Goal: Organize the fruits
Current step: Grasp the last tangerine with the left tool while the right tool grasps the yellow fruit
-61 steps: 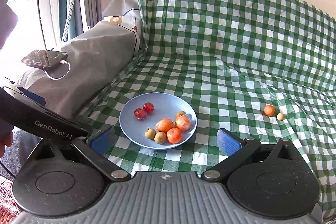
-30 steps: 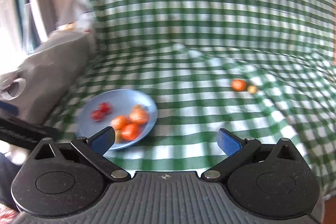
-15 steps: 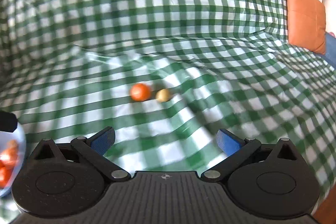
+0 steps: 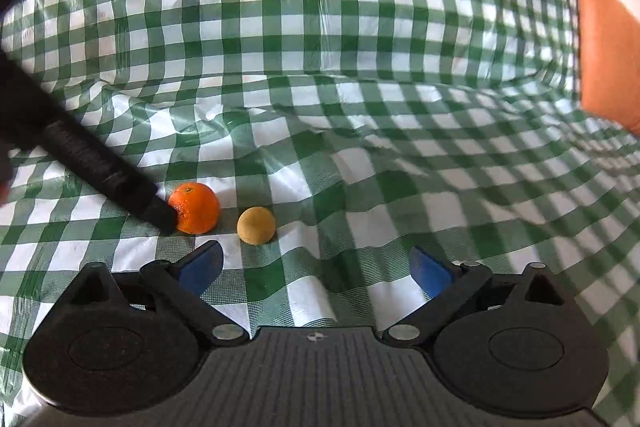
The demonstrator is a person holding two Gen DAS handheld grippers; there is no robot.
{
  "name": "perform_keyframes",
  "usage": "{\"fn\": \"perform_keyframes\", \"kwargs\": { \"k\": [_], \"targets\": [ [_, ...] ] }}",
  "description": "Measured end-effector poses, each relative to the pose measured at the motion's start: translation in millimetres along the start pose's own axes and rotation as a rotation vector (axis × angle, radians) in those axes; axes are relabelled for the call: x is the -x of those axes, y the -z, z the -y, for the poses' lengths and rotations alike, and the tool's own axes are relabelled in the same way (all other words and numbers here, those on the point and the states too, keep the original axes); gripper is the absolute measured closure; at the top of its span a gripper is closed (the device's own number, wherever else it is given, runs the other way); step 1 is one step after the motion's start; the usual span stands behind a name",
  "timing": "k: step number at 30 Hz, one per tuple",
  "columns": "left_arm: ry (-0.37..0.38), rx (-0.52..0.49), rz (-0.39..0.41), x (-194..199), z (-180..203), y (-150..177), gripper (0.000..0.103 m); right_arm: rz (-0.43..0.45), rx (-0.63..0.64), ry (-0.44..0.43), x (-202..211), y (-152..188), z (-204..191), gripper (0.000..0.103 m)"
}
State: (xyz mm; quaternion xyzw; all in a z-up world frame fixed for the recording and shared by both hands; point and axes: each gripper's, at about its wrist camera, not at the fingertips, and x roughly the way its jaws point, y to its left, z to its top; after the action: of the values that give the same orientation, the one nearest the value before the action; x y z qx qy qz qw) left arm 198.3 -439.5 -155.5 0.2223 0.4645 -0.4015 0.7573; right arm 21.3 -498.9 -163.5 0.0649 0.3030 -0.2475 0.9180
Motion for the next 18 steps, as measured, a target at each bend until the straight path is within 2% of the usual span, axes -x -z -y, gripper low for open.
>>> {"fn": "perform_keyframes", "kwargs": {
  "k": [2,4,6,8,9,10,12,13,14,15,18],
  "targets": [
    [0.017,-0.004,-0.008,-9.5,2.4,-6.0,0.001,0.016,0.013,-0.008,-2.5,0.6,-2.5,0.005],
    [0.018,-0.015,-0.011,-17.0,3.5,-8.8,0.012,0.032,0.029,-0.016,-7.3,0.7,-3.9,0.006],
    [0.006,-0.024,-0.010,-16.7,3.9,-10.2,0.017,0.039,0.060,-0.027,-14.7,0.2,-8.0,0.007],
    [0.017,-0.041,-0.001,-13.3,3.7,-9.6,0.026,0.041,0.103,-0.037,-23.5,-2.0,-12.1,0.011],
    [0.021,-0.046,0.002,-11.4,3.9,-9.7,0.043,0.045,0.125,-0.048,-28.0,-2.4,-15.5,0.015],
    [0.027,-0.054,0.002,-10.0,3.1,-10.1,0.065,0.046,0.143,-0.060,-32.7,-3.1,-18.3,0.018],
    [0.036,-0.046,-0.008,-7.9,-0.4,-12.4,0.065,0.008,0.168,-0.091,-46.2,-5.3,-24.4,0.036],
    [0.030,-0.033,-0.009,-6.2,-2.5,-12.5,0.065,0.002,0.152,-0.115,-51.3,-6.7,-23.8,0.040],
    [0.014,-0.025,-0.006,-3.2,-4.3,-11.8,0.065,0.002,0.127,-0.140,-54.6,-10.1,-21.2,0.064],
    [-0.005,-0.019,0.002,1.8,-6.1,-10.1,0.065,0.009,0.108,-0.134,-56.7,-12.9,-18.6,0.076],
    [-0.064,0.039,0.003,22.9,-14.7,-1.8,0.065,0.023,0.062,-0.089,-54.0,-13.8,-12.8,0.076]
  ]
}}
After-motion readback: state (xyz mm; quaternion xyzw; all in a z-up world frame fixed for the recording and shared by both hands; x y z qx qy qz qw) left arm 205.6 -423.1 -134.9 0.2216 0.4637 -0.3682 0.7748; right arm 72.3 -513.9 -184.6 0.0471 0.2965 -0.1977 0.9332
